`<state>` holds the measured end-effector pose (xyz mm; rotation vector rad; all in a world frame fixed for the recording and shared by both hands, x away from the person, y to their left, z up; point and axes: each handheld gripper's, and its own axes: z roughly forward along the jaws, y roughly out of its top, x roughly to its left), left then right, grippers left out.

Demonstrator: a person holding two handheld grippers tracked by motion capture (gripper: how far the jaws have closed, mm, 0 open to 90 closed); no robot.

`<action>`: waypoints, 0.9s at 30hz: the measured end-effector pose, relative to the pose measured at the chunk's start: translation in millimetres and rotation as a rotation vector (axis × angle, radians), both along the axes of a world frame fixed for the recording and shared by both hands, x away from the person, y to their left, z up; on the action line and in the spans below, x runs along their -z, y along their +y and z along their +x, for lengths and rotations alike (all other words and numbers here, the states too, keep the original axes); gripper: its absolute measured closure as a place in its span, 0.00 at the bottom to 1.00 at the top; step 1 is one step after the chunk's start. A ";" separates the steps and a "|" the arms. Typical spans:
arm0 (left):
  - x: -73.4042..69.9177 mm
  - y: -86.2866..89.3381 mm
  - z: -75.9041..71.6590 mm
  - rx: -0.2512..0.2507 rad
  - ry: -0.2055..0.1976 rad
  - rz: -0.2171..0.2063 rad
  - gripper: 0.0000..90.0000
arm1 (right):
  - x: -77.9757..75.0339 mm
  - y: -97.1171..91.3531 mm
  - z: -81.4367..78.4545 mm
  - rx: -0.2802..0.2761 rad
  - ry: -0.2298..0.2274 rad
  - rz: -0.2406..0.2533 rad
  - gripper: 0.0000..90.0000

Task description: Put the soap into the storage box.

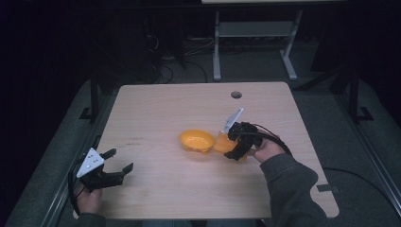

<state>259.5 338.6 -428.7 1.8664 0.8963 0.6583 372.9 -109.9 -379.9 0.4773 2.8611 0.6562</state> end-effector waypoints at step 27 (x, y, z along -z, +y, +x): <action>0.2 0.7 0.1 0.001 0.000 -0.007 0.15 | -13.8 32.8 22.1 -0.049 -0.002 -0.009 0.23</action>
